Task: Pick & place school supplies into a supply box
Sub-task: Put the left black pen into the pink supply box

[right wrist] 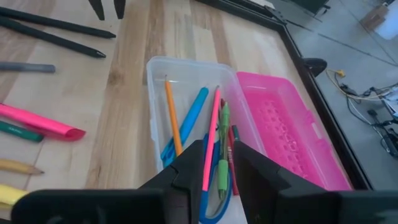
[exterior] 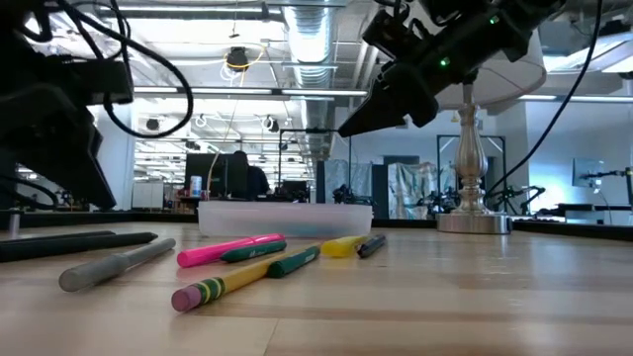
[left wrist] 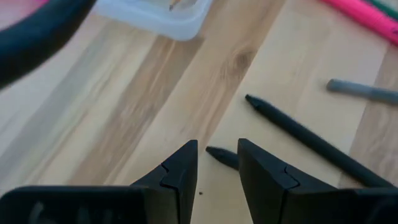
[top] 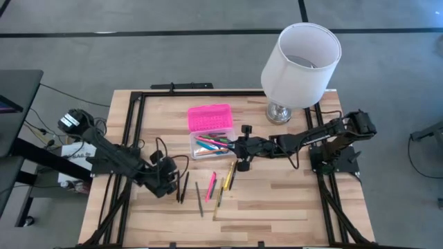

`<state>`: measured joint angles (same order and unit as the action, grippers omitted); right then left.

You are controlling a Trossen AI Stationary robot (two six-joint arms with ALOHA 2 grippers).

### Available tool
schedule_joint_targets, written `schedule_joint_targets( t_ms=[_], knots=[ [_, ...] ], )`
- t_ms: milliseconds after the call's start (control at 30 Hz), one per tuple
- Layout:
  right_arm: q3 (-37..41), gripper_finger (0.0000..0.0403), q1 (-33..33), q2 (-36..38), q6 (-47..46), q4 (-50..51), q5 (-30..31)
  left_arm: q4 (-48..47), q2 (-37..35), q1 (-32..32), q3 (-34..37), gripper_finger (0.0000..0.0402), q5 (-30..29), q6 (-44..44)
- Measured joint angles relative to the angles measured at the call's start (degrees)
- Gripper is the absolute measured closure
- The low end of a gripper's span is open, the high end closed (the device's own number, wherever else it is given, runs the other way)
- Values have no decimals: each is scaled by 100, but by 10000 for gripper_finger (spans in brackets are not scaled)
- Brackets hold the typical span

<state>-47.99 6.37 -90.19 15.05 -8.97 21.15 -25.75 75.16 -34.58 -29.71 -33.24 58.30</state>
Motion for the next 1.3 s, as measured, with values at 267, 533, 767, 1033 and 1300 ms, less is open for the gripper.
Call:
schedule_joint_targets(
  t_ms=[267, 533, 767, 1033, 1300],
  knots=[
    [0, 321, 0, 0, -3, 87, -2, 202, 0, 89, 0, 292, 250, 43],
    [0, 321, 0, 0, -4, 103, -2, 255, 0, 89, 0, 292, 348, 38],
    [0, 321, 0, 0, -9, 115, -4, 257, 0, 89, 2, 292, 362, 179],
    [2, 321, 0, 0, -63, 136, -7, 281, -2, 89, 0, 292, 509, 544],
    [0, 321, 0, 0, -61, 138, -9, 343, -2, 180, 0, 292, 1230, 875]
  ],
)
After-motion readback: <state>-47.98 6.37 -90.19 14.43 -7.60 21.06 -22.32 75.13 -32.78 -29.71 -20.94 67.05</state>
